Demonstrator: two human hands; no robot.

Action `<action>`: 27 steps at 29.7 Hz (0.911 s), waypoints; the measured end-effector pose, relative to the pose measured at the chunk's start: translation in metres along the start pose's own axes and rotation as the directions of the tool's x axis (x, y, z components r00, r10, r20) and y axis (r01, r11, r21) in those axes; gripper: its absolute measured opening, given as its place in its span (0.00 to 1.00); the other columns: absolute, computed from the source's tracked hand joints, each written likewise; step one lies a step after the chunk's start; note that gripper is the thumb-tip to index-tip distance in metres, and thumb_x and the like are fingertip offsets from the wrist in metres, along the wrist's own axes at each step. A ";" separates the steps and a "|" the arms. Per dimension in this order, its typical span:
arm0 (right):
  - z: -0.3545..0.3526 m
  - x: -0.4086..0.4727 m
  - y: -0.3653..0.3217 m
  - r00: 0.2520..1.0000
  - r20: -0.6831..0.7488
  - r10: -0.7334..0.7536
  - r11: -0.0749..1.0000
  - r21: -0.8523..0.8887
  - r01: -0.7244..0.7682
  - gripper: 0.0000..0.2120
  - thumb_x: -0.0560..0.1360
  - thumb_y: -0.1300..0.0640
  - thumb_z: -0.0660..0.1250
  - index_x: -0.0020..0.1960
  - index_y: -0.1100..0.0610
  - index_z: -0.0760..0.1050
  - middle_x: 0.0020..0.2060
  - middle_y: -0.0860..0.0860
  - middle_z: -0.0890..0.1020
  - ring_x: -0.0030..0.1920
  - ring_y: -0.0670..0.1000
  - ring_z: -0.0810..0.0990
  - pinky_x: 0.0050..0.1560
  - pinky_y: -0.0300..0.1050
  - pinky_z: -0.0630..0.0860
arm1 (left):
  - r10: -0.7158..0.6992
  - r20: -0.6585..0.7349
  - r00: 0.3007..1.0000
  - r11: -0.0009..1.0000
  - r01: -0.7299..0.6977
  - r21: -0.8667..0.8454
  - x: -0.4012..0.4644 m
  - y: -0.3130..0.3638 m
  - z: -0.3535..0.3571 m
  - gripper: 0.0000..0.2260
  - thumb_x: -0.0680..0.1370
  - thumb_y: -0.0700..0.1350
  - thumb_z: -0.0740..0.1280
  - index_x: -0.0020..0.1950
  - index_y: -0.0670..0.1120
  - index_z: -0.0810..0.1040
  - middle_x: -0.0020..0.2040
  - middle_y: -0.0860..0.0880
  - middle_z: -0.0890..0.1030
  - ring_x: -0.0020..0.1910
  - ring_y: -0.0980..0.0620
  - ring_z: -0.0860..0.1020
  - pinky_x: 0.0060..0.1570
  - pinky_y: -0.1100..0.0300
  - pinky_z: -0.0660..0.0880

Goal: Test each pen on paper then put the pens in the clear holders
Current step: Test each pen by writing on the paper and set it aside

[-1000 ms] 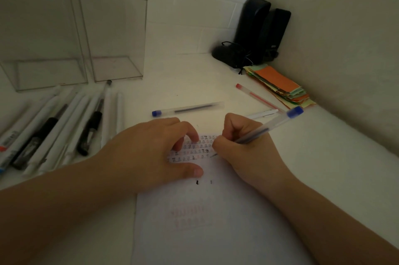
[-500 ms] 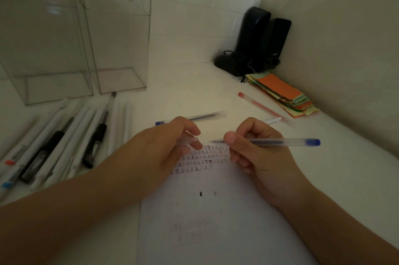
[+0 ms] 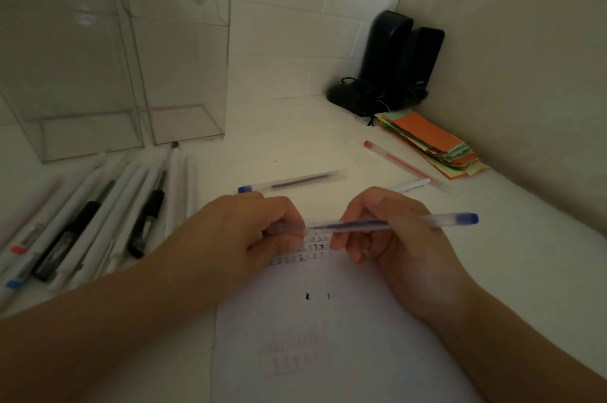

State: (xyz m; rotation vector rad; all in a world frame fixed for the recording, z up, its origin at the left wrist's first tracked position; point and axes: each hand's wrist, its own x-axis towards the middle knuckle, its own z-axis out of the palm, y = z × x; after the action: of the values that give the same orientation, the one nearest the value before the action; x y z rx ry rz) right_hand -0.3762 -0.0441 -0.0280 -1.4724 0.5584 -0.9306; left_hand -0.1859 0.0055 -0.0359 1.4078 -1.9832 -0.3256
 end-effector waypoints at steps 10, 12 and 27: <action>0.008 -0.002 -0.008 0.997 0.066 -0.042 0.966 -0.252 0.058 0.05 0.71 0.51 0.62 0.39 0.49 0.75 0.27 0.47 0.77 0.28 0.44 0.74 0.31 0.35 0.72 | 0.299 -0.004 0.954 0.928 -0.290 0.234 0.001 0.002 0.001 0.16 0.74 0.55 0.59 0.44 0.48 0.82 0.33 0.53 0.81 0.32 0.55 0.73 0.35 0.59 0.65; 0.009 -0.002 -0.010 0.997 0.068 -0.044 0.972 -0.228 0.059 0.05 0.71 0.52 0.62 0.41 0.50 0.75 0.28 0.47 0.77 0.29 0.43 0.75 0.30 0.35 0.73 | 0.292 -0.051 0.955 0.939 -0.276 0.206 0.002 0.004 0.001 0.14 0.73 0.54 0.61 0.44 0.47 0.82 0.33 0.53 0.81 0.33 0.57 0.71 0.36 0.60 0.66; 0.016 -0.002 -0.009 0.994 -0.083 0.066 0.993 -0.095 -0.074 0.11 0.65 0.48 0.68 0.45 0.52 0.76 0.24 0.47 0.77 0.25 0.43 0.70 0.27 0.33 0.69 | 0.137 -0.006 0.991 0.974 -0.133 0.186 -0.008 0.022 0.000 0.14 0.72 0.57 0.57 0.55 0.56 0.72 0.26 0.61 0.67 0.25 0.64 0.61 0.26 0.75 0.55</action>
State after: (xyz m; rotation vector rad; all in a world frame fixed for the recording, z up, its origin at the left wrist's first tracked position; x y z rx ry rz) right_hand -0.3656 -0.0319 -0.0188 -1.4980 0.7182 -0.9208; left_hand -0.2008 0.0209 -0.0263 1.3730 -2.1260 -0.0679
